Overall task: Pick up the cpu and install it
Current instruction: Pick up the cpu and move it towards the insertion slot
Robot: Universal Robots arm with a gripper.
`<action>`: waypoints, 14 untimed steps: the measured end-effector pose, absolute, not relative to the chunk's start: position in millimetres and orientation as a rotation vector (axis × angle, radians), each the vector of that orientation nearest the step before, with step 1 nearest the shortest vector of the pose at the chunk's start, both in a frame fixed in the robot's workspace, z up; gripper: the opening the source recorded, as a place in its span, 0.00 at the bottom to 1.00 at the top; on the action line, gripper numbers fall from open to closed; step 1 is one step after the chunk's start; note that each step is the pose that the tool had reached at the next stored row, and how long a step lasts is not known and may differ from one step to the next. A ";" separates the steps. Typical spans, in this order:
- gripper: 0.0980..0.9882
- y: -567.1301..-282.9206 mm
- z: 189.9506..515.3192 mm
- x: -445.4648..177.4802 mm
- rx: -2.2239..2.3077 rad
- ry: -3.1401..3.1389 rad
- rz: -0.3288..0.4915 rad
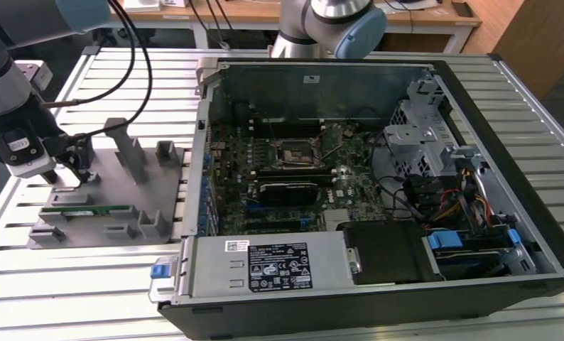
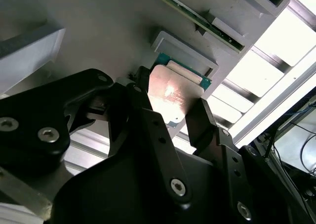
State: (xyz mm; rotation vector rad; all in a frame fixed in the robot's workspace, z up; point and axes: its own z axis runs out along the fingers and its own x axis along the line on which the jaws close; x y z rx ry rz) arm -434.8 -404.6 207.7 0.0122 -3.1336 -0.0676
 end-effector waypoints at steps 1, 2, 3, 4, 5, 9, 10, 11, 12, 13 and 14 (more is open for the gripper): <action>0.50 -404.6 208.3 -434.8 0.012 -3.134 -0.068; 0.50 -404.5 208.9 -434.8 0.012 -3.134 -0.068; 0.50 -404.5 209.6 -434.8 0.012 -3.134 -0.068; 0.50 -404.5 210.3 -434.8 0.012 -3.134 -0.068; 0.50 -404.5 211.1 -434.8 0.012 -3.134 -0.068; 0.50 -404.4 214.1 -434.8 0.012 -3.134 -0.068; 0.50 -404.4 214.6 -434.8 0.012 -3.134 -0.068; 0.50 -404.4 215.0 -434.8 0.012 -3.134 -0.068; 0.50 -404.4 215.4 -434.8 0.012 -3.134 -0.068; 0.50 -404.4 215.9 -434.8 0.012 -3.134 -0.068; 0.50 -404.4 216.2 -434.8 0.012 -3.134 -0.068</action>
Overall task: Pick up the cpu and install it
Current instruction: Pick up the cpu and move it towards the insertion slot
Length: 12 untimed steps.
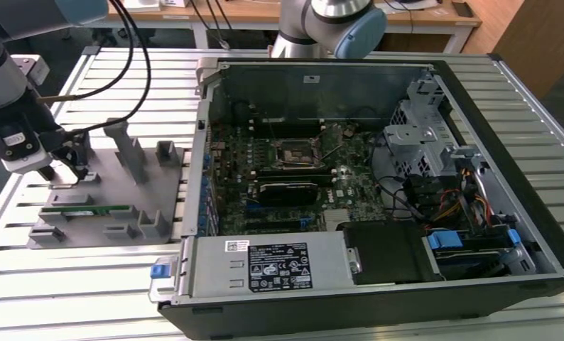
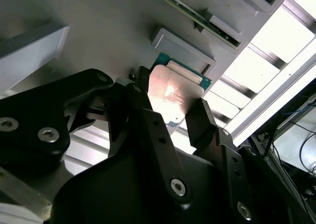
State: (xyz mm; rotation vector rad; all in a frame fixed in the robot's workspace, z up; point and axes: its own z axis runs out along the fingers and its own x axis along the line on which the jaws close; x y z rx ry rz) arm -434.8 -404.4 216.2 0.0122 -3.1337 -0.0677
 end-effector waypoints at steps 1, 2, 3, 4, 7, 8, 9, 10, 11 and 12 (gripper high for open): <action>0.50 -404.4 216.5 -434.8 0.012 -3.134 -0.068; 0.50 -404.3 216.9 -434.8 0.012 -3.134 -0.068; 0.50 -404.3 217.2 -434.8 0.012 -3.134 -0.068; 0.50 -404.3 217.5 -434.8 0.012 -3.134 -0.068; 0.50 -404.3 218.5 -434.8 0.012 -3.134 -0.068; 0.50 -404.3 218.8 -434.8 0.012 -3.134 -0.068; 0.50 -404.2 219.1 -434.8 0.012 -3.134 -0.068; 0.50 -404.2 219.4 -434.8 0.012 -3.134 -0.068; 0.50 -404.2 219.7 -434.8 0.012 -3.134 -0.068; 0.50 -404.2 220.0 -434.8 0.012 -3.134 -0.068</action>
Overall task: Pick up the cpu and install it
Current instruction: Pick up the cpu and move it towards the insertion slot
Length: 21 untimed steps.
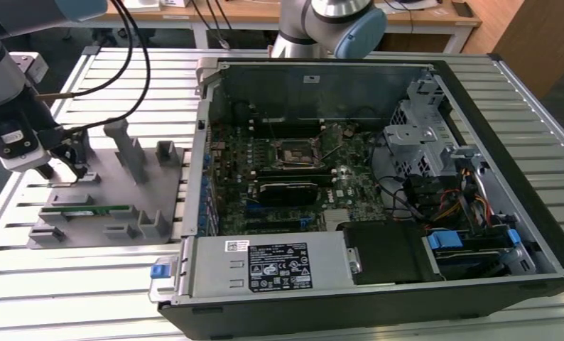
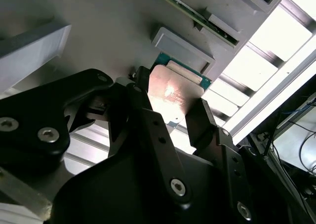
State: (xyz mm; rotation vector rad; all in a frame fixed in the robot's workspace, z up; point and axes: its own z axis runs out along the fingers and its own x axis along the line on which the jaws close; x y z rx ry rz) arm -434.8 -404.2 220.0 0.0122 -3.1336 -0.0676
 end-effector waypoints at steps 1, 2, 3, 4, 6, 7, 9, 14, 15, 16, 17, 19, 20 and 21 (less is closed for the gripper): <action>0.50 -404.1 220.3 -434.8 0.012 -3.134 -0.068; 0.50 -404.1 220.6 -434.8 0.012 -3.134 -0.068; 0.50 -404.1 221.0 -434.8 0.012 -3.134 -0.068; 0.50 -404.1 221.3 -434.8 0.012 -3.134 -0.068; 0.50 -404.0 222.0 -434.8 0.012 -3.134 -0.068; 0.50 -404.0 222.3 -434.8 0.012 -3.134 -0.068; 0.50 -404.0 223.0 -434.8 0.012 -3.134 -0.068; 0.50 -403.9 225.1 -434.8 0.012 -3.134 -0.068; 0.50 -403.8 225.4 -434.8 0.012 -3.134 -0.068; 0.50 -403.8 225.8 -434.8 0.012 -3.134 -0.068; 0.50 -403.8 226.1 -434.8 0.012 -3.134 -0.068; 0.50 -403.7 226.8 -434.8 0.012 -3.134 -0.068; 0.50 -403.7 227.1 -434.8 0.012 -3.134 -0.068; 0.50 -403.7 227.4 -434.8 0.012 -3.134 -0.068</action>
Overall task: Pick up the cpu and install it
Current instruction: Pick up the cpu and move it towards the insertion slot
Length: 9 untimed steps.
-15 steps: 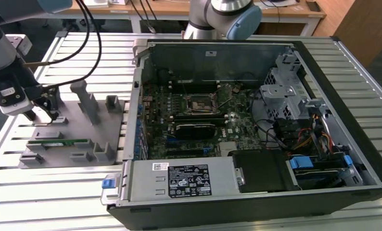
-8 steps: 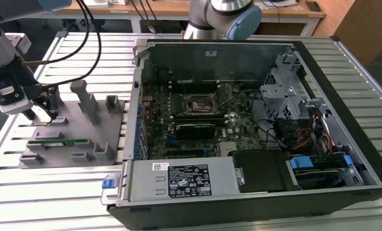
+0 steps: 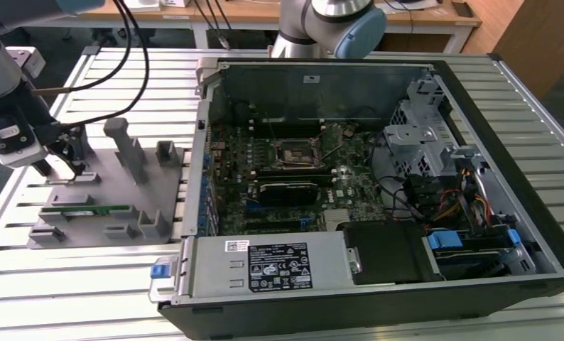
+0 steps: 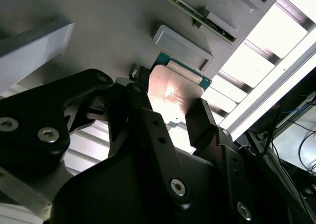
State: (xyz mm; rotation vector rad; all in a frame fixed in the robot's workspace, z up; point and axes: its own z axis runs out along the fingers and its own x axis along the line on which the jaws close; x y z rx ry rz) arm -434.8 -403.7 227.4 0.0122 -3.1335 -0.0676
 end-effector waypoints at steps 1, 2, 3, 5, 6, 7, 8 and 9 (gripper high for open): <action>0.50 -403.6 227.7 -434.8 0.012 -3.134 -0.068; 0.50 -403.6 228.1 -434.8 0.012 -3.134 -0.068; 0.50 -403.6 228.4 -434.8 0.012 -3.134 -0.068; 0.50 -403.5 229.0 -434.8 0.012 -3.134 -0.068; 0.50 -403.5 229.3 -434.8 0.012 -3.134 -0.068; 0.50 -403.5 229.6 -434.8 0.012 -3.134 -0.068; 0.50 -403.5 229.9 -434.8 0.012 -3.134 -0.068; 0.50 -403.4 230.2 -434.8 0.012 -3.134 -0.068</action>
